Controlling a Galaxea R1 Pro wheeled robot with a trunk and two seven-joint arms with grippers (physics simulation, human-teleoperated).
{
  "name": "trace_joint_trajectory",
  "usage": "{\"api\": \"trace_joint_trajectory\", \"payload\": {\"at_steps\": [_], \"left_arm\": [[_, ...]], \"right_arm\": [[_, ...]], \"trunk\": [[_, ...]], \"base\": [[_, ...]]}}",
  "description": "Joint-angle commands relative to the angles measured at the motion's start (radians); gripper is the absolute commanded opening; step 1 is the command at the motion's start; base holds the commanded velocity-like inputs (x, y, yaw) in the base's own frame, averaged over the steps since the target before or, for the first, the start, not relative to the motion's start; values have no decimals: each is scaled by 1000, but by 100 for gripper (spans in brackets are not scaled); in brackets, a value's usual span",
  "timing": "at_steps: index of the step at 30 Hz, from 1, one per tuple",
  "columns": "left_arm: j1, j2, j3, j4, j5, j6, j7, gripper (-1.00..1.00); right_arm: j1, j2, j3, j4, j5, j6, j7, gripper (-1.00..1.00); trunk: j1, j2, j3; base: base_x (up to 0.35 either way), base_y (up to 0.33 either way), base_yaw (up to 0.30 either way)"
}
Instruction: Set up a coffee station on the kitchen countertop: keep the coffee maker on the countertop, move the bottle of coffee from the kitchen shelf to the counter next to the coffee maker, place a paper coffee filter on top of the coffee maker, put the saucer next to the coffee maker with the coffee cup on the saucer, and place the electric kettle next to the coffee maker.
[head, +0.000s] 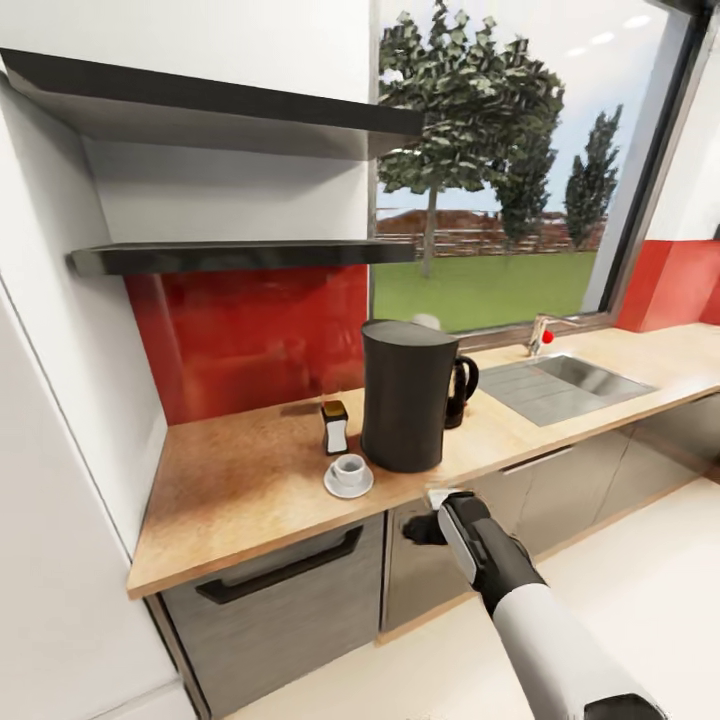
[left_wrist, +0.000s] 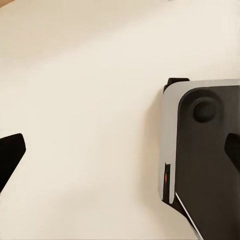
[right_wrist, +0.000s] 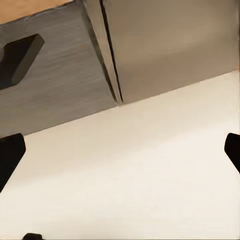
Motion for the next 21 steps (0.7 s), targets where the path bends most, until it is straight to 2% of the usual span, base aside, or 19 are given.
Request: {"api": "trace_joint_trajectory", "payload": {"at_steps": [1, 3, 8, 10, 13, 14, 15, 16, 19, 21], "left_arm": [[1, 0, 9, -2, -9, -1, -4, 100], [1, 0, 8, -2, -9, -1, -5, 100], [1, 0, 11, -1, -8, -2, -4, 100], [1, 0, 12, -1, -7, -2, -4, 100], [1, -1, 13, 0, -6, -4, -4, 100], [1, -2, 13, 0, -6, -4, -4, 100], [1, -4, 12, 0, -5, -4, -4, 100], [2, -6, 12, 1, -5, -4, -4, 100], [2, -9, 11, 21, -4, -2, -4, 100], [2, -10, 10, 42, -4, -3, -4, 100]], "right_arm": [[-1, -8, 4, 76, -10, -68, -8, 100], [-1, -13, 5, 203, -9, -135, -6, 100], [-1, -15, 7, 379, -10, -192, -4, 100], [0, -14, 8, 475, -10, -274, -3, 100], [0, -13, 9, 661, -7, -465, -2, 100], [6, -13, 9, 687, -7, -513, -2, 100], [36, -14, 9, 702, -6, -556, -2, 100], [111, -14, 10, 718, -5, -616, -2, 100], [245, -14, 11, 727, -4, -663, -2, 100], [300, -14, 12, 728, -4, -670, -2, 100]], "trunk": [[0, -2, -1], [0, -2, -1], [0, -2, -1], [0, -2, -1], [0, -2, -1], [0, -2, -1], [0, -2, -1], [0, -2, -1], [0, -2, -1], [0, -2, -1]], "base": [[0, 0, -266], [0, 0, -267], [0, 0, -267], [0, 0, -267], [0, 0, -267], [0, 0, -267], [0, 0, -267], [0, 0, -267], [0, 0, -267], [0, 0, -267]]}}
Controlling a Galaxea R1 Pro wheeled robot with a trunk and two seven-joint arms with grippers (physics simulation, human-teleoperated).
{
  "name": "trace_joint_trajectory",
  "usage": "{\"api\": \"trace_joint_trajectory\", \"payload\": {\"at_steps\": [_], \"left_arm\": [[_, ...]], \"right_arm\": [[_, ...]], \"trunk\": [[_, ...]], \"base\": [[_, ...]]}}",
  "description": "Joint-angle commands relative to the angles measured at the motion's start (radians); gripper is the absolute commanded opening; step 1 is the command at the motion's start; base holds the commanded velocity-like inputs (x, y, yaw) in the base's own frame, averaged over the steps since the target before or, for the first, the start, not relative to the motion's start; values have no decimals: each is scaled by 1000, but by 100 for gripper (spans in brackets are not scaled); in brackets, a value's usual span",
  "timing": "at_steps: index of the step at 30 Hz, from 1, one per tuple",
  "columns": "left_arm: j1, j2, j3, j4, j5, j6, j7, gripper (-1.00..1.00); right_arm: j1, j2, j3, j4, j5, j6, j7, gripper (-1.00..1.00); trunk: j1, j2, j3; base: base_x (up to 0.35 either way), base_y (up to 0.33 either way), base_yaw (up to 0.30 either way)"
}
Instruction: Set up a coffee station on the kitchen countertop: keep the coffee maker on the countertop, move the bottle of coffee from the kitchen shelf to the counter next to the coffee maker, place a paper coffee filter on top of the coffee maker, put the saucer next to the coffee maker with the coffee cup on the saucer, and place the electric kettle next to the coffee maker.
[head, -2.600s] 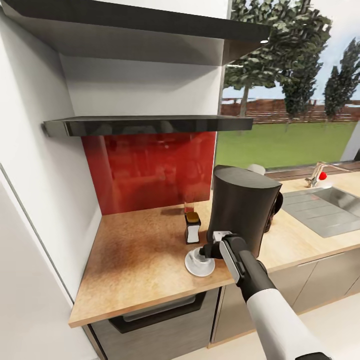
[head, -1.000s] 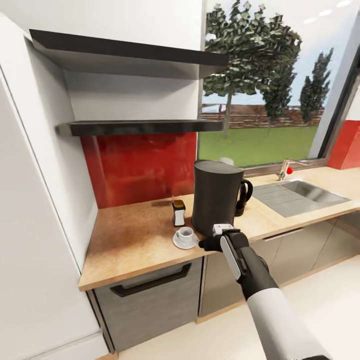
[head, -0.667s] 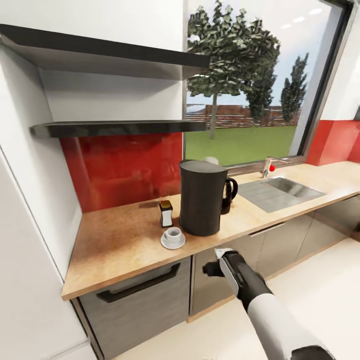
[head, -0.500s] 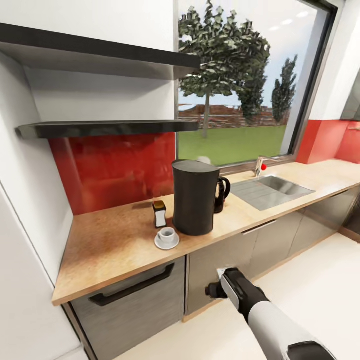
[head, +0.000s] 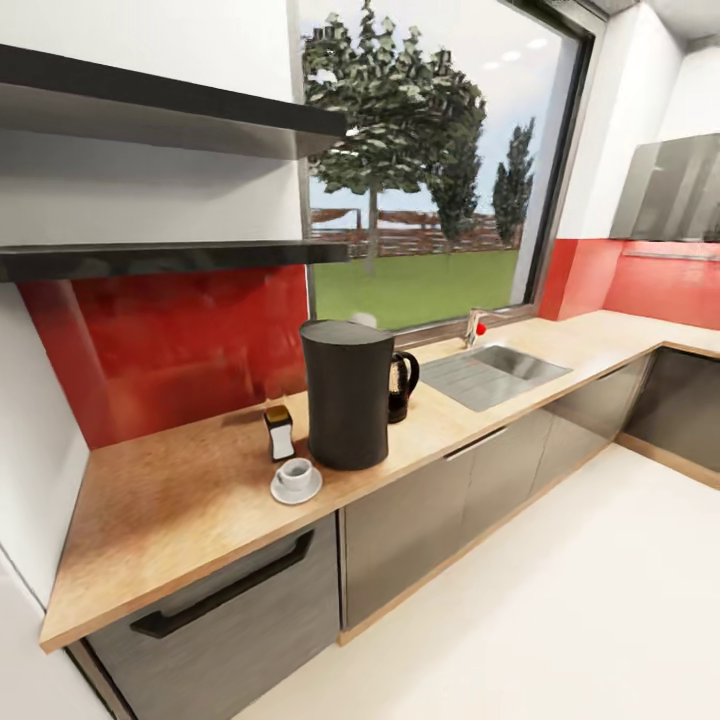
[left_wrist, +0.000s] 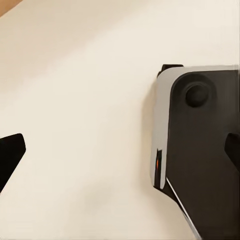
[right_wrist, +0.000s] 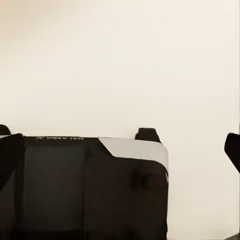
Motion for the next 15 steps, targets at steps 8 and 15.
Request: {"api": "trace_joint_trajectory", "payload": {"at_steps": [8, 15], "left_arm": [[2, -3, 9, 53, -12, 3, -4, 100], [7, -4, 9, 63, -12, 3, -3, 100]], "right_arm": [[233, 10, 13, 0, -10, 1, -1, 100], [269, 9, 12, -2, -12, 3, -4, 100]], "trunk": [[1, -1, 3], [1, -1, 7]], "base": [[0, 0, -267], [0, 0, -203]]}}
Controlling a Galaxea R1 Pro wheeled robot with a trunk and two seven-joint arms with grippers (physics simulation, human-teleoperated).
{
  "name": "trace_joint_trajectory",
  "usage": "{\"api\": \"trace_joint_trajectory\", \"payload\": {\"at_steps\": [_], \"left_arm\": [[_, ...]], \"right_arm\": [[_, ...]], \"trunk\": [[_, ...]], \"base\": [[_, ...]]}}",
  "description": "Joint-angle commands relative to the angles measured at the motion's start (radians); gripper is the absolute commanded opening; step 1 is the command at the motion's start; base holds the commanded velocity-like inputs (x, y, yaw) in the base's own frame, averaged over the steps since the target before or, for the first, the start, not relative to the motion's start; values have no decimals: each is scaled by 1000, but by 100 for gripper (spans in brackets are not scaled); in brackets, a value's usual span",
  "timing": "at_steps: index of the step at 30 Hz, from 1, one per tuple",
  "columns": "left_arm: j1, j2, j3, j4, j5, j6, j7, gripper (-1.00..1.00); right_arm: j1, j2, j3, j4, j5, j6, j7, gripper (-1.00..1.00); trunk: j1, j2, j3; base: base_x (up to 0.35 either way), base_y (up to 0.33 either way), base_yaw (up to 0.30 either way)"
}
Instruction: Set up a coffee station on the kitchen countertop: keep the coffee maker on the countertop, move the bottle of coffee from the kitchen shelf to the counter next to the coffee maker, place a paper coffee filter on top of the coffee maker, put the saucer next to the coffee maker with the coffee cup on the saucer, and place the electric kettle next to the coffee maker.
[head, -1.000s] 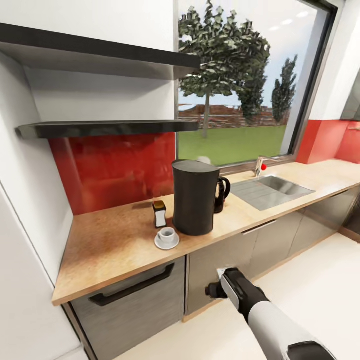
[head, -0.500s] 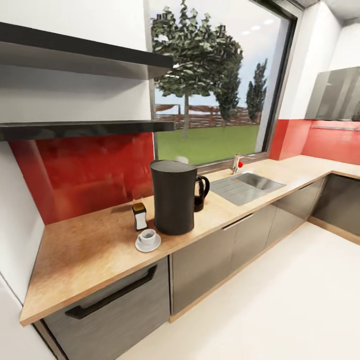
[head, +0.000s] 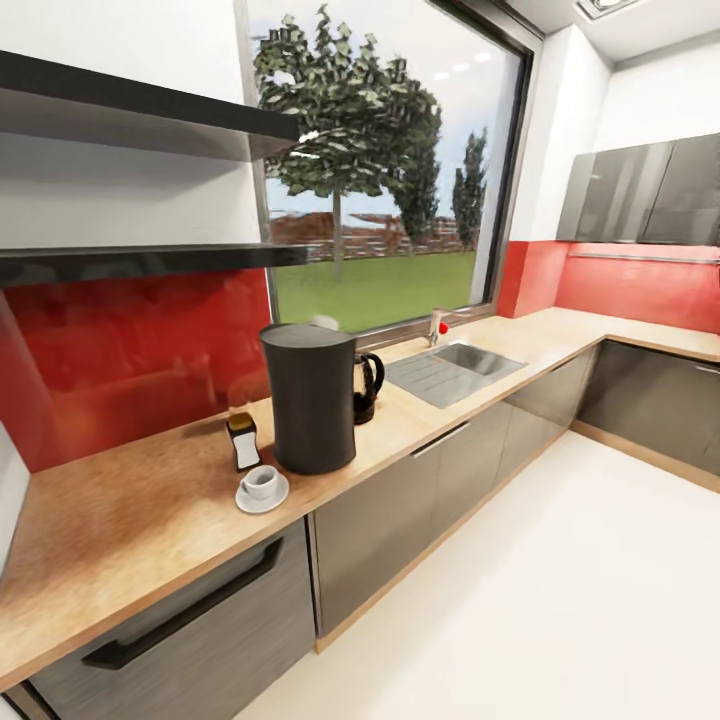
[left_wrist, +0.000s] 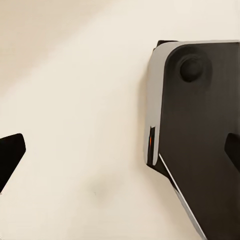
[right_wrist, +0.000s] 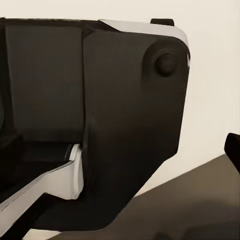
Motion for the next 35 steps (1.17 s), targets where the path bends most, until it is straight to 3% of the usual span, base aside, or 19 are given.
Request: {"api": "trace_joint_trajectory", "payload": {"at_steps": [1, 14, 20, 29, 35], "left_arm": [[0, 1, 9, 2, -9, -5, -2, 100], [5, 1, 9, 3, -9, -5, -3, 100], [6, 1, 9, -1, -12, -7, -3, 100], [6, -1, 11, -2, -12, -8, -3, 100], [6, -20, 12, 0, -10, -7, -3, 100]], "right_arm": [[1, 2, 9, -2, -11, 4, -5, 100], [1, 18, 6, -5, -19, 0, -9, 100], [1, 7, 2, -10, -18, -8, -11, 100], [1, -9, 4, -17, -18, -225, -11, 100], [1, -9, 6, -17, -18, -235, -11, 100]], "trunk": [[0, -1, 0], [0, -1, 0], [0, -1, 0], [0, -1, 0], [0, -1, 0]], "base": [[0, 0, -27], [0, 0, -3], [0, 0, 0], [0, 0, 0], [0, 0, 0]]}}
